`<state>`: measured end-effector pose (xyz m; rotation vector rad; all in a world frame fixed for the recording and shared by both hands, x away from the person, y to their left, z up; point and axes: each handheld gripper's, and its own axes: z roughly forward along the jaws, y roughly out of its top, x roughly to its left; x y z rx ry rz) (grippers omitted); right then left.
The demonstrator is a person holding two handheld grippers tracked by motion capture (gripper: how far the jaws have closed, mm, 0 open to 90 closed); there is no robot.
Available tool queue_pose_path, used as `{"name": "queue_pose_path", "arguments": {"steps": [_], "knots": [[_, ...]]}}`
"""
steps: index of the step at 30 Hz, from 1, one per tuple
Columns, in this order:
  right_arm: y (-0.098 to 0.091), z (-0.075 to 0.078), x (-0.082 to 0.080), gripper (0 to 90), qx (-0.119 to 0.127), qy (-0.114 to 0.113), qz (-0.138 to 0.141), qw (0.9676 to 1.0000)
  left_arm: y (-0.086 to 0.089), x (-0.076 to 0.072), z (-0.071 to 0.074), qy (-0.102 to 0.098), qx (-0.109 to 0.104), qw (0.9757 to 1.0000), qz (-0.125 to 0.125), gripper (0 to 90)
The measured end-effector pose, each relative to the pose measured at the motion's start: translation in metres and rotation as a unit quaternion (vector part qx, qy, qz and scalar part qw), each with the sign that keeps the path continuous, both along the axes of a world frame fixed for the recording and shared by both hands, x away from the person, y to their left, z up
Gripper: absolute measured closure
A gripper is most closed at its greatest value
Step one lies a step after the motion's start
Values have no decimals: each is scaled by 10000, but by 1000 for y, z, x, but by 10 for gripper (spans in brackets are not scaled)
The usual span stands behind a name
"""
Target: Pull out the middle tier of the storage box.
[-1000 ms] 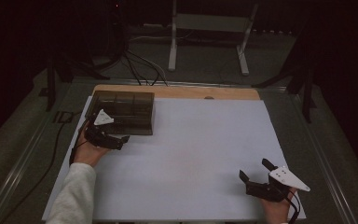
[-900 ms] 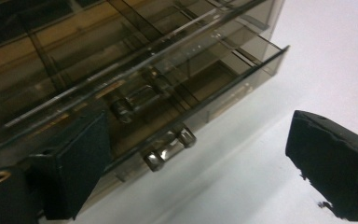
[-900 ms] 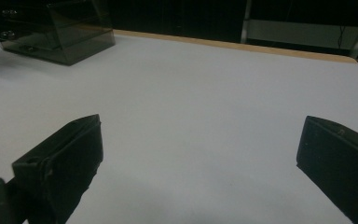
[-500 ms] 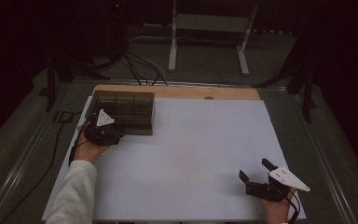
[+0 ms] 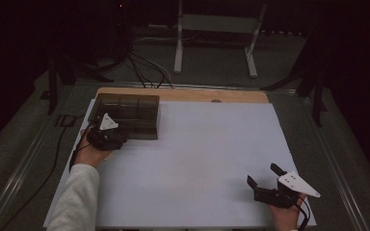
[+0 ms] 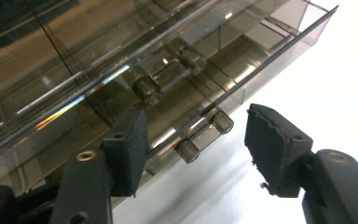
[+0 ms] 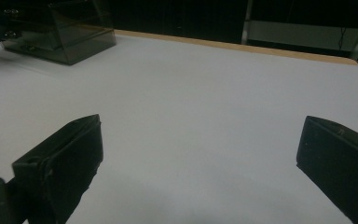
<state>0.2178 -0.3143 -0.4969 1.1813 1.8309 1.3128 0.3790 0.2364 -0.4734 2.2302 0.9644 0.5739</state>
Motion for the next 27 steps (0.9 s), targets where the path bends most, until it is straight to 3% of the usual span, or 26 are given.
{"name": "queue_pose_path", "arguments": {"steps": [6,12,18,27], "knots": [[0,0,0,8,4,6,-2,10000,-1,-2,5,184,133,9996,-137,446],[1,0,0,8,-20,1,19,10000,-9,4,5,254,239,9991,-232,407],[0,0,0,8,-10,1,7,10000,-14,9,-3,317,403,9985,-189,389],[0,0,0,8,-2,1,14,10000,-13,11,-4,321,621,9975,-78,430]]}}
